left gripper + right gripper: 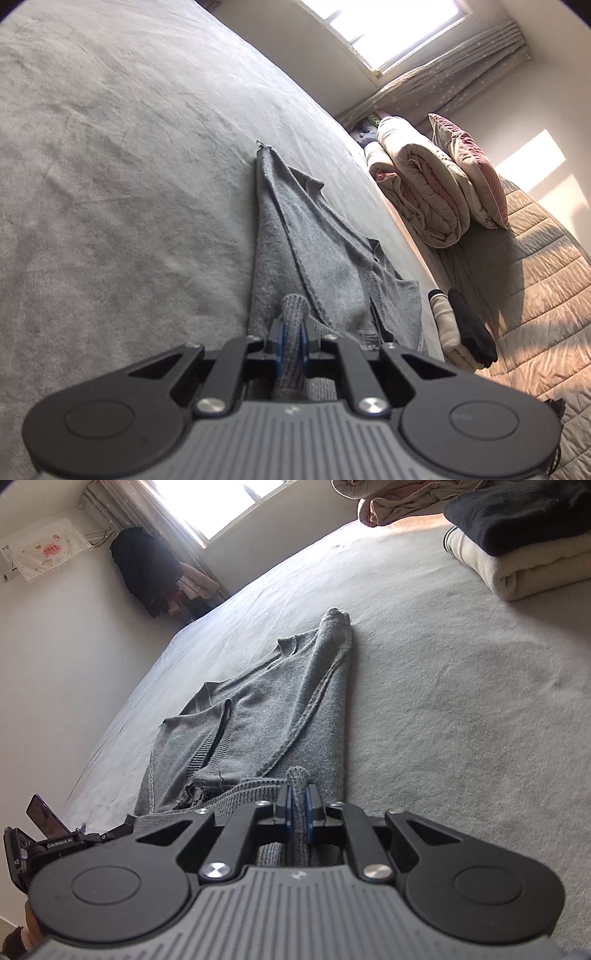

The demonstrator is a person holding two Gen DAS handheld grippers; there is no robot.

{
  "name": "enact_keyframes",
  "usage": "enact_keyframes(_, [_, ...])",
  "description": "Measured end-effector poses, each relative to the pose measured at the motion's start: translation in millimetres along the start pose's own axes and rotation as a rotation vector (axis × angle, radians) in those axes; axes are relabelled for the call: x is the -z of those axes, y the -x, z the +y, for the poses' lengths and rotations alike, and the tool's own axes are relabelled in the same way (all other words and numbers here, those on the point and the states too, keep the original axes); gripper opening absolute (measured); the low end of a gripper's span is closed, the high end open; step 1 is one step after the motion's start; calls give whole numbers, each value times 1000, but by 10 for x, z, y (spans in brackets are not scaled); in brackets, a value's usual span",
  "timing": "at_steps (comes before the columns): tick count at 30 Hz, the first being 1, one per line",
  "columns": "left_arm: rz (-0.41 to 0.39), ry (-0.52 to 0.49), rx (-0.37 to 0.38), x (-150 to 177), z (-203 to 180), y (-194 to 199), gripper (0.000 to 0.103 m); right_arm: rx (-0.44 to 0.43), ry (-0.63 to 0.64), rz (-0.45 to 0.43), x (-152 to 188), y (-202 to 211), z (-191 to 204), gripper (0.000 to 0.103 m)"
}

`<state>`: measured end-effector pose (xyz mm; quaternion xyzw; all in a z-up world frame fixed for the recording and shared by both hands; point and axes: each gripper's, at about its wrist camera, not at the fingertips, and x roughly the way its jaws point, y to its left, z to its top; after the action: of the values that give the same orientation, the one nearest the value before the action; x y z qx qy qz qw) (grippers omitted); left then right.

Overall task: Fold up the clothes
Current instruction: 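Lift the hem with both grippers and fold it over toward the collar, then open both grippers and release the folded hem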

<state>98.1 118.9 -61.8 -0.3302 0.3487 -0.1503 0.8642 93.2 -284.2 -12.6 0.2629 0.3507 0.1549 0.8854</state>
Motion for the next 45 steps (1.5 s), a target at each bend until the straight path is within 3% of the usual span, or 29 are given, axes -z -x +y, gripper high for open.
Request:
enact_keyframes(3, [-103,-84,-41,-14,-122,161,11,-5,0,-38,-42,90,38,17])
enact_keyframes(6, [-134,-139,-4,-6,-202,226,11,-14,83,-94,-58,172,201,18])
enact_keyframes(8, [-100,-191,30,34,-259,183,11,-21,158,-90,-19,150,333,18])
enact_keyframes(10, [-59,-244,5,94,-305,101,15,-4,230,-48,65,40,427,18])
enact_keyframes(12, [-20,-277,-69,183,-274,-29,14,45,301,7,172,-119,483,18])
enact_keyframes(14, [-36,-268,-61,184,-271,9,14,62,339,17,238,-190,461,16])
enact_keyframes(17, [-40,-238,-51,101,-314,124,23,47,283,29,172,-110,403,18])
enact_keyframes(18, [-51,-235,-49,77,-325,190,35,42,268,31,151,-61,398,22])
enact_keyframes(19, [-57,-228,-54,53,-322,237,41,38,253,33,130,-12,394,33])
enact_keyframes(21, [-67,-215,-64,6,-314,329,42,29,223,37,88,85,384,44])
enact_keyframes(26, [-29,-117,-86,-67,-151,429,43,87,170,34,64,276,333,44])
enact_keyframes(30, [49,-80,-114,-72,-110,466,43,135,136,53,65,339,306,44])
enact_keyframes(33, [85,-92,-116,-59,-121,527,55,139,126,98,70,338,306,45])
enact_keyframes(37, [172,-71,-130,-28,-66,594,57,123,54,150,110,358,231,49])
enact_keyframes(40, [251,-29,-120,-7,38,633,57,130,-20,193,122,422,188,49])
enact_keyframes(45, [347,48,-32,24,228,693,57,87,-153,229,105,657,121,49])
